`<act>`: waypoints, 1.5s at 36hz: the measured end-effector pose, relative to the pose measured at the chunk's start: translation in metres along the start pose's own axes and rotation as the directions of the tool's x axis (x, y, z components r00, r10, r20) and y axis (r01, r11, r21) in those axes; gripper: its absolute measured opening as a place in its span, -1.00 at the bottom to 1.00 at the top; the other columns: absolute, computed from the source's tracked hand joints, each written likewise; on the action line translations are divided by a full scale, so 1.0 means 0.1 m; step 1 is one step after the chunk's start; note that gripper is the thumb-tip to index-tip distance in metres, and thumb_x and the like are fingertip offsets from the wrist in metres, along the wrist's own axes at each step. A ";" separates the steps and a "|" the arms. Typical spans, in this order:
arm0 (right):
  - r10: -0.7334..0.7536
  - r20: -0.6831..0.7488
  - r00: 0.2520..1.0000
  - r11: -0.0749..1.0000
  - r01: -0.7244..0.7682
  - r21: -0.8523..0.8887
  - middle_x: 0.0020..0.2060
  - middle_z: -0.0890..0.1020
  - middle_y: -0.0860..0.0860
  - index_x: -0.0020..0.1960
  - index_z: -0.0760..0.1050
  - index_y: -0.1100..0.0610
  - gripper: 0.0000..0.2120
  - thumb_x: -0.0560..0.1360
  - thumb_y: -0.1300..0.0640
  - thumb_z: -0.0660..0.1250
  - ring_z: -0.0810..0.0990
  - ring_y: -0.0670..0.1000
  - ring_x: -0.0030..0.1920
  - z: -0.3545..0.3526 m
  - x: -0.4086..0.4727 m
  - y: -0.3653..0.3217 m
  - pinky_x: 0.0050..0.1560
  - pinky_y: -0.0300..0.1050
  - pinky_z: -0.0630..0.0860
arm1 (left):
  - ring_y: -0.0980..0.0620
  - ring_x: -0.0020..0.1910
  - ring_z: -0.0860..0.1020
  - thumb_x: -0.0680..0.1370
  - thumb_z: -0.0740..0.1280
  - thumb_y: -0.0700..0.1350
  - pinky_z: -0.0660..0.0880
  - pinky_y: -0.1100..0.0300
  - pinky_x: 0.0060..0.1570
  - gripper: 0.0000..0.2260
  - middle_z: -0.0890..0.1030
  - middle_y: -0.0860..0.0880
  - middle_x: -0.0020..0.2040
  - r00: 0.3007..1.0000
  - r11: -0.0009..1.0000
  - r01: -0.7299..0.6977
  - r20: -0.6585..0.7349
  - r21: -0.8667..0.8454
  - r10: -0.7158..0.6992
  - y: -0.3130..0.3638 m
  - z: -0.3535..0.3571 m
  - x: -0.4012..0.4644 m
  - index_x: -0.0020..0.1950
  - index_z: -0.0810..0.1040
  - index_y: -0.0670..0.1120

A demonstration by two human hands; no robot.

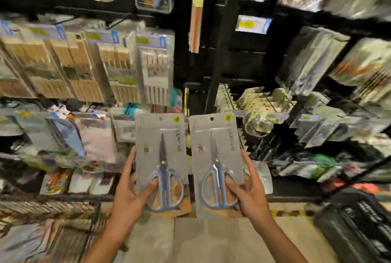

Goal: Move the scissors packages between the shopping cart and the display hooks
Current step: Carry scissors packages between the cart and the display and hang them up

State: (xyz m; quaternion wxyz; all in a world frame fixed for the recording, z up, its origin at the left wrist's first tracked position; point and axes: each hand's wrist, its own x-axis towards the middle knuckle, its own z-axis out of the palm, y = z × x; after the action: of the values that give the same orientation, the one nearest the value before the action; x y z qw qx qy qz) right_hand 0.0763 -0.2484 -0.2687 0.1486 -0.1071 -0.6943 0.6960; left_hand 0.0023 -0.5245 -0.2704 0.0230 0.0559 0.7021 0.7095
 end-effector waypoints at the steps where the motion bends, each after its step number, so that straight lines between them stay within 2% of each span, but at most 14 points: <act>1: -0.003 -0.017 1.000 1.000 0.003 0.006 0.35 0.55 -0.25 0.50 0.24 -0.22 -0.29 0.54 0.32 0.39 0.58 -0.12 0.31 -0.08 -0.01 -0.03 0.19 -0.13 0.61 | 0.25 0.32 0.54 0.41 0.49 -0.16 0.53 0.06 0.32 -0.17 0.49 0.37 0.38 1.000 1.000 -0.018 0.017 -0.007 0.018 0.04 0.10 0.00 0.57 0.22 0.27; 4: -0.016 -0.044 0.999 0.999 0.017 0.032 0.39 0.54 -0.12 0.53 0.23 -0.21 -0.28 0.53 0.29 0.40 0.59 -0.03 0.32 -0.31 -0.02 -0.11 0.23 -0.03 0.60 | 0.31 0.28 0.54 0.40 0.48 -0.17 0.54 0.30 0.23 -0.19 0.49 0.43 0.34 0.996 0.998 -0.066 0.055 -0.005 0.066 0.16 0.38 0.02 0.53 0.22 0.30; 8: -0.056 -0.087 0.995 0.998 0.058 0.024 0.40 0.53 -0.10 0.54 0.23 -0.23 -0.27 0.53 0.25 0.43 0.56 0.00 0.36 -0.55 0.02 -0.21 0.31 0.05 0.55 | 0.17 0.36 0.53 0.42 0.49 -0.15 0.51 0.05 0.31 -0.18 0.45 0.25 0.47 0.989 0.995 -0.098 0.107 -0.013 0.099 0.28 0.63 0.10 0.53 0.22 0.40; 11: -0.093 -0.138 0.986 0.995 0.098 0.027 0.32 0.59 -0.19 0.55 0.23 -0.16 -0.28 0.53 0.29 0.42 0.58 -0.07 0.32 -0.82 0.10 -0.30 0.25 -0.10 0.58 | 0.09 0.40 0.51 0.46 0.47 -0.24 0.43 -0.06 0.40 -0.17 0.42 0.16 0.52 0.981 0.989 -0.146 0.129 -0.008 0.146 0.39 0.91 0.21 0.53 0.23 0.40; 15: -0.151 -0.145 0.978 0.988 0.154 0.013 0.30 0.57 -0.29 0.55 0.23 -0.15 -0.29 0.54 0.29 0.40 0.58 -0.12 0.31 -1.23 0.27 -0.44 0.22 -0.16 0.58 | 0.25 0.33 0.53 0.47 0.44 -0.28 0.53 0.31 0.22 -0.16 0.50 0.41 0.35 0.967 0.979 -0.205 0.150 -0.015 0.205 0.57 1.39 0.33 0.59 0.18 0.27; 17: -0.162 -0.141 0.977 0.985 0.168 0.030 0.28 0.58 -0.30 0.54 0.22 -0.15 -0.29 0.54 0.30 0.39 0.59 -0.11 0.30 -1.46 0.40 -0.49 0.23 -0.13 0.58 | 0.29 0.32 0.52 0.49 0.43 -0.32 0.52 0.39 0.19 -0.17 0.49 0.43 0.35 0.959 0.971 -0.239 0.156 -0.001 0.236 0.67 1.64 0.37 0.60 0.17 0.24; 23: -0.217 -0.122 0.968 0.973 0.225 0.055 0.29 0.58 -0.30 0.55 0.20 -0.14 -0.27 0.53 0.31 0.40 0.60 -0.10 0.29 -2.13 0.82 -0.63 0.24 -0.01 0.60 | 0.16 0.43 0.46 0.52 0.42 -0.33 0.49 0.30 0.28 -0.17 0.37 0.24 0.52 0.950 0.954 -0.300 0.098 0.016 0.297 0.85 2.36 0.48 0.49 0.24 0.46; 27: -0.258 -0.114 0.959 0.960 0.267 0.078 0.33 0.52 -0.34 0.51 0.24 -0.20 -0.29 0.53 0.30 0.41 0.57 -0.12 0.31 -2.54 1.11 -0.73 0.24 -0.06 0.59 | 0.19 0.44 0.43 0.49 0.45 -0.24 0.43 0.11 0.38 -0.20 0.39 0.40 0.45 0.942 0.942 -0.335 0.052 0.033 0.333 1.02 2.81 0.57 0.45 0.25 0.51; 33: -0.274 -0.057 0.960 0.953 0.279 0.118 0.24 0.60 -0.32 0.54 0.21 -0.10 -0.29 0.54 0.37 0.37 0.62 -0.12 0.25 -3.01 1.58 -0.87 0.14 -0.14 0.63 | 0.49 0.22 0.48 0.49 0.44 -0.23 0.50 0.52 0.04 -0.20 0.42 0.61 0.25 0.931 0.929 -0.364 -0.003 0.068 0.365 1.24 3.29 0.68 0.54 0.18 0.36; 40: -0.266 -0.038 0.963 0.952 0.269 0.144 0.29 0.61 -0.18 0.54 0.25 -0.09 -0.29 0.53 0.38 0.38 0.64 -0.10 0.23 -3.16 2.05 -0.86 0.08 -0.19 0.62 | 0.40 0.27 0.51 0.51 0.44 -0.24 0.54 0.43 0.08 -0.18 0.42 0.47 0.36 0.922 0.921 -0.376 -0.062 0.102 0.383 1.35 3.49 0.85 0.50 0.19 0.47; 43: -0.271 -0.023 0.962 0.951 0.271 0.148 0.34 0.56 -0.19 0.55 0.25 -0.11 -0.28 0.53 0.38 0.38 0.60 -0.07 0.29 -3.14 2.21 -0.86 0.18 -0.06 0.61 | 0.42 0.23 0.52 0.50 0.45 -0.25 0.54 0.45 0.07 -0.18 0.45 0.55 0.29 0.915 0.913 -0.388 -0.069 0.124 0.398 1.39 3.54 0.95 0.53 0.19 0.41; 46: -0.282 -0.017 0.959 0.951 0.282 0.130 0.27 0.57 -0.36 0.54 0.24 -0.12 -0.28 0.54 0.38 0.39 0.59 -0.17 0.28 -3.11 2.31 -0.88 0.13 -0.20 0.61 | 0.43 0.24 0.51 0.47 0.45 -0.21 0.52 0.47 0.08 -0.19 0.42 0.56 0.31 0.900 0.896 -0.418 -0.063 0.150 0.430 1.42 3.57 1.05 0.58 0.17 0.30; 49: -0.260 -0.014 0.965 0.955 0.259 0.145 0.25 0.60 -0.31 0.54 0.24 -0.13 -0.28 0.54 0.38 0.38 0.61 -0.18 0.24 -3.07 2.41 -0.90 0.05 -0.26 0.61 | 0.46 0.23 0.50 0.48 0.44 -0.21 0.52 0.49 0.07 -0.19 0.41 0.60 0.28 0.894 0.890 -0.433 -0.058 0.145 0.444 1.46 3.58 1.16 0.60 0.16 0.23; 54: -0.244 -0.013 0.970 0.959 0.243 0.143 0.22 0.64 -0.25 0.55 0.23 -0.11 -0.28 0.55 0.40 0.36 0.65 -0.06 0.21 -3.04 2.59 -0.94 0.06 -0.12 0.63 | 0.40 0.23 0.53 0.51 0.44 -0.25 0.54 0.46 0.06 -0.19 0.44 0.57 0.27 0.893 0.891 -0.437 -0.057 0.124 0.446 1.48 3.58 1.36 0.59 0.16 0.29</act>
State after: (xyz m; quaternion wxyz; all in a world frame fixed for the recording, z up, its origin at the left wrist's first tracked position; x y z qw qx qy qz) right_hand -0.0521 0.1270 -0.1644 0.2388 -0.0083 -0.6508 0.7207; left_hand -0.0861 -0.1555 -0.1134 -0.1713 0.1851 0.7087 0.6589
